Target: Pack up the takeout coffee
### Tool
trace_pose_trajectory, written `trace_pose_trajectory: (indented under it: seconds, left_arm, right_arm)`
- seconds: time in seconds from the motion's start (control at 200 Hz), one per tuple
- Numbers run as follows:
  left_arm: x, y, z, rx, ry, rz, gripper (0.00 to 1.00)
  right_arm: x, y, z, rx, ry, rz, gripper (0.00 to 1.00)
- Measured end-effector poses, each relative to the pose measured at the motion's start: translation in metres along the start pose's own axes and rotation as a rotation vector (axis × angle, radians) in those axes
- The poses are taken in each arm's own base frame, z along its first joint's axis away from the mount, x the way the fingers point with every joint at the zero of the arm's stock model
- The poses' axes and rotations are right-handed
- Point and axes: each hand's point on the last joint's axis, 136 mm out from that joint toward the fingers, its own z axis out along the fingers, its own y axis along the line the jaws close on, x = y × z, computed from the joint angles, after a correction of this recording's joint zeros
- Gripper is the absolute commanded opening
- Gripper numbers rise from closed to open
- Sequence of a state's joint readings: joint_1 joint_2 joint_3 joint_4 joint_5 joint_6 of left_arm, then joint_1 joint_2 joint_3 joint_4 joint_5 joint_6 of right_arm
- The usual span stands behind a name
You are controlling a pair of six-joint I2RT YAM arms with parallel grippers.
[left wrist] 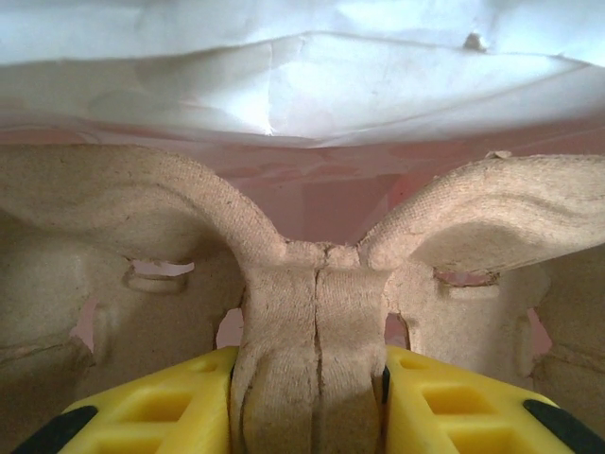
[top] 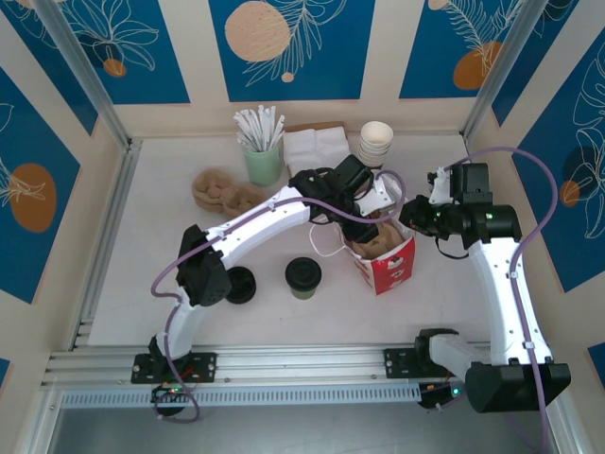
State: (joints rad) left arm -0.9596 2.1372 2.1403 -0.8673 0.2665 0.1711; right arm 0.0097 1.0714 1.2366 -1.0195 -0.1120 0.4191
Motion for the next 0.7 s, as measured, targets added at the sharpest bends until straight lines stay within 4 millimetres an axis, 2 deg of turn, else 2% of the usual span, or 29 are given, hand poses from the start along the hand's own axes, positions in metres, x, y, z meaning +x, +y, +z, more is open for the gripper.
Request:
trace_pose_trajectory:
  seconds: [0.29,0.7]
  left_arm:
    - [0.001,-0.001,0.010,0.022,-0.001,0.015,0.38]
    - [0.008,0.000,0.030,0.050,0.019,0.002,0.38]
  right_arm:
    - [0.004,-0.008,0.004,0.054,0.003,0.079,0.11]
    - [0.014,-0.015,-0.003,0.182,-0.028,0.004,0.11]
